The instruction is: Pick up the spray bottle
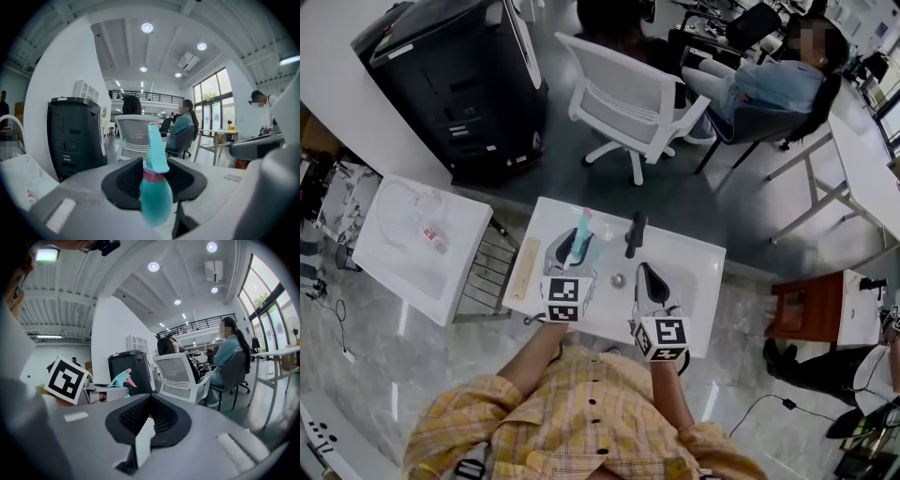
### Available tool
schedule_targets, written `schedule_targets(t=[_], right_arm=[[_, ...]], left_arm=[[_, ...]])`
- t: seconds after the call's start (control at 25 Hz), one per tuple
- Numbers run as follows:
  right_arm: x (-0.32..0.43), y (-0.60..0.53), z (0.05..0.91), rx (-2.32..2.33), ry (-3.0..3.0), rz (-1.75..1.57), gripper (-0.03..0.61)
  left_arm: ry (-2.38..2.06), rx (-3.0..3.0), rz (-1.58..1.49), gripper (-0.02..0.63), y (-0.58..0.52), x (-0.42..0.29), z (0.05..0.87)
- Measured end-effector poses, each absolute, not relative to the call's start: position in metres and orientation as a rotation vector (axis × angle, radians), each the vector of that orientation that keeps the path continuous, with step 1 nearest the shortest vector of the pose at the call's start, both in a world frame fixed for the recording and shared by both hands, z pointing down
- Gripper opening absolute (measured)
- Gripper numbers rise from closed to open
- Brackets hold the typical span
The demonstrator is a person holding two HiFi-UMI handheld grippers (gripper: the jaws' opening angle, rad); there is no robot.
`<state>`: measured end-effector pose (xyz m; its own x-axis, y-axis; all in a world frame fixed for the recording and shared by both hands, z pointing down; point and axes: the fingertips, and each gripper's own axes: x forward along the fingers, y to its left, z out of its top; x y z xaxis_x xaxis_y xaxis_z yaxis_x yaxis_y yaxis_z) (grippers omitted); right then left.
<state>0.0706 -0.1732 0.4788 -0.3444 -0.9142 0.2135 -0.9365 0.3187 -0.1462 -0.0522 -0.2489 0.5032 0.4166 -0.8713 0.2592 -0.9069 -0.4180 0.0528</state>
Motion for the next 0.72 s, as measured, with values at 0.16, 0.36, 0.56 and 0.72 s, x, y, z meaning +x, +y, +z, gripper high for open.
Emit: schedule_targets(t=[0.16, 0.36, 0.56, 0.72], right_arm=[[0.066, -0.168, 0.471, 1.746, -2.484, 0.354, 0.000], [0.065, -0.165, 0.460, 1.753, -2.505, 0.334, 0.000], [0.068, -0.160, 0.453, 1.766, -2.517, 0.327, 0.000], [0.071, -0.159, 0.446, 1.785, -2.528, 0.321, 0.000]], left_arm=[[-1.575, 2.497, 0.272, 0.146, -0.237, -0.058, 0.494], [-1.584, 2.514, 0.240, 0.145, -0.225, -0.062, 0.480], [-1.591, 2.529, 0.223, 0.146, -0.211, -0.064, 0.469], [-1.598, 2.552, 0.197, 0.144, -0.203, -0.065, 0.459]])
